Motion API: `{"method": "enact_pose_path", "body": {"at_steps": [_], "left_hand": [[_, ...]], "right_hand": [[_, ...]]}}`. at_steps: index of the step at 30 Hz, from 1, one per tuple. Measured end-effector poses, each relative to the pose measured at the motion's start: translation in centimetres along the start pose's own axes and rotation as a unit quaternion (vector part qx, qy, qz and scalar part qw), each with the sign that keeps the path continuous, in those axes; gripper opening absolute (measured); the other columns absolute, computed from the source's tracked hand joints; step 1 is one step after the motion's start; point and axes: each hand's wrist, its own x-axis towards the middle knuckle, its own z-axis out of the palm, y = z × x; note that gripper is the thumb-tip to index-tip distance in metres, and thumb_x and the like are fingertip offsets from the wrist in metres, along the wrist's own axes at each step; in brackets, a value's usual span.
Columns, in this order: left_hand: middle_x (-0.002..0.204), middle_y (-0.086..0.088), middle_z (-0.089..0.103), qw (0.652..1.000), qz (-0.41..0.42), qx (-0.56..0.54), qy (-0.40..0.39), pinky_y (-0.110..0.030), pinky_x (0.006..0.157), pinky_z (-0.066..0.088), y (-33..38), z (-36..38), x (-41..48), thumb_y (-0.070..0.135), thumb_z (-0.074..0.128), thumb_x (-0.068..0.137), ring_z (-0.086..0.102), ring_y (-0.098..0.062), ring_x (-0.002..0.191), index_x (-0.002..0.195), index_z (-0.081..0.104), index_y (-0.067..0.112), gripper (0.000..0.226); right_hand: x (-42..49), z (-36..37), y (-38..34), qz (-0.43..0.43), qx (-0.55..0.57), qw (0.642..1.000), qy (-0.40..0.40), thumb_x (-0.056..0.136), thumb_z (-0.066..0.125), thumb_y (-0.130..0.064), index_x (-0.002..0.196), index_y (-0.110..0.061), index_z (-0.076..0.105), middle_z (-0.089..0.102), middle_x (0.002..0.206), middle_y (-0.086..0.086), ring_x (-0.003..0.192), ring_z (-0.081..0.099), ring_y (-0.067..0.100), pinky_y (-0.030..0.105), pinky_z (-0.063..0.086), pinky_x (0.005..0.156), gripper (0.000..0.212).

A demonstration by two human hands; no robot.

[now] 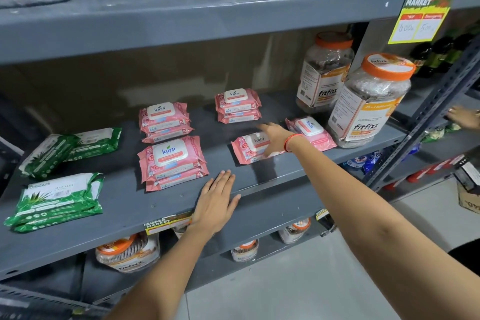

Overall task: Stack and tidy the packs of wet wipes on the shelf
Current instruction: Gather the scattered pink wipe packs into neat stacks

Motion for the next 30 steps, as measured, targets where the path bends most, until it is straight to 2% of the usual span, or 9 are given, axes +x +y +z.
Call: {"method": "enact_pose_path", "body": {"at_steps": [3,5,7,10,12,17,22,30], "left_hand": [[0.154,-0.003,0.026,1.0,0.005,0.009,-0.008,-0.034,0.115,0.012,-0.1,0.3,0.6,0.046,0.028,0.097,0.02,-0.018,0.141,0.145,0.024,0.015,0.057],[0.151,-0.004,0.032,1.0,0.004,0.014,0.001,-0.035,0.113,0.018,-0.2,0.4,0.6,0.045,0.032,0.097,0.026,-0.019,0.139,0.143,0.03,0.016,0.055],[0.147,-0.005,0.039,1.0,0.006,0.022,0.014,-0.037,0.111,0.025,-0.1,0.4,0.6,0.044,0.037,0.096,0.033,-0.021,0.135,0.14,0.035,0.015,0.053],[0.142,-0.007,0.046,0.999,0.009,0.042,0.028,-0.039,0.106,0.033,0.0,0.5,0.7,0.042,0.042,0.095,0.041,-0.023,0.131,0.137,0.042,0.013,0.051],[0.14,-0.008,0.048,0.998,0.008,0.053,0.031,-0.039,0.105,0.036,0.1,0.5,0.7,0.042,0.044,0.094,0.043,-0.024,0.129,0.135,0.044,0.012,0.05],[0.138,-0.008,0.051,0.997,0.008,0.064,0.031,-0.04,0.102,0.039,0.1,0.5,0.7,0.041,0.048,0.093,0.046,-0.024,0.127,0.133,0.047,0.012,0.05],[0.135,-0.009,0.054,0.997,0.01,0.064,0.04,-0.04,0.101,0.041,0.1,0.5,0.7,0.039,0.051,0.092,0.049,-0.024,0.125,0.13,0.05,0.011,0.048],[0.136,-0.008,0.053,0.997,0.005,0.07,0.037,-0.039,0.101,0.04,0.1,0.6,0.6,0.041,0.049,0.092,0.048,-0.024,0.126,0.132,0.049,0.012,0.049]], "right_hand": [[-0.7,-1.5,2.2,0.043,0.043,0.996,0.065,0.072,0.078,-0.03,0.134,-0.009,0.041,0.052,0.13,0.017,0.118,0.05,0.033,0.043,0.045,0.098,0.075],[-1.3,-2.3,4.0,0.096,0.015,0.987,0.128,0.075,0.075,-0.038,0.128,-0.006,0.045,0.051,0.127,0.019,0.116,0.049,0.037,0.043,0.045,0.095,0.069],[-1.7,-2.6,5.7,0.164,-0.016,0.972,0.168,0.078,0.07,-0.04,0.132,-0.005,0.041,0.045,0.135,0.021,0.123,0.042,0.04,0.045,0.041,0.1,0.07],[-1.9,-2.2,7.5,0.247,-0.014,0.96,0.134,0.08,0.067,-0.044,0.138,-0.005,0.034,0.039,0.14,0.021,0.129,0.037,0.038,0.046,0.035,0.107,0.077],[-1.9,-1.5,8.1,0.278,0.005,0.954,0.112,0.078,0.068,-0.05,0.14,-0.004,0.03,0.04,0.14,0.02,0.13,0.038,0.037,0.045,0.034,0.107,0.086],[-1.6,-0.1,8.1,0.297,-0.002,0.939,0.173,0.079,0.066,-0.052,0.135,-0.001,0.035,0.044,0.136,0.021,0.127,0.042,0.037,0.045,0.037,0.105,0.081],[-1.6,-0.4,7.9,0.305,0.024,0.933,0.19,0.077,0.069,-0.049,0.129,-0.002,0.041,0.047,0.132,0.021,0.124,0.044,0.036,0.044,0.039,0.101,0.075],[-2.3,-1.5,5.7,0.237,0.078,0.939,0.237,0.076,0.07,-0.047,0.122,0.0,0.047,0.052,0.125,0.022,0.117,0.047,0.038,0.045,0.044,0.095,0.07]]}}
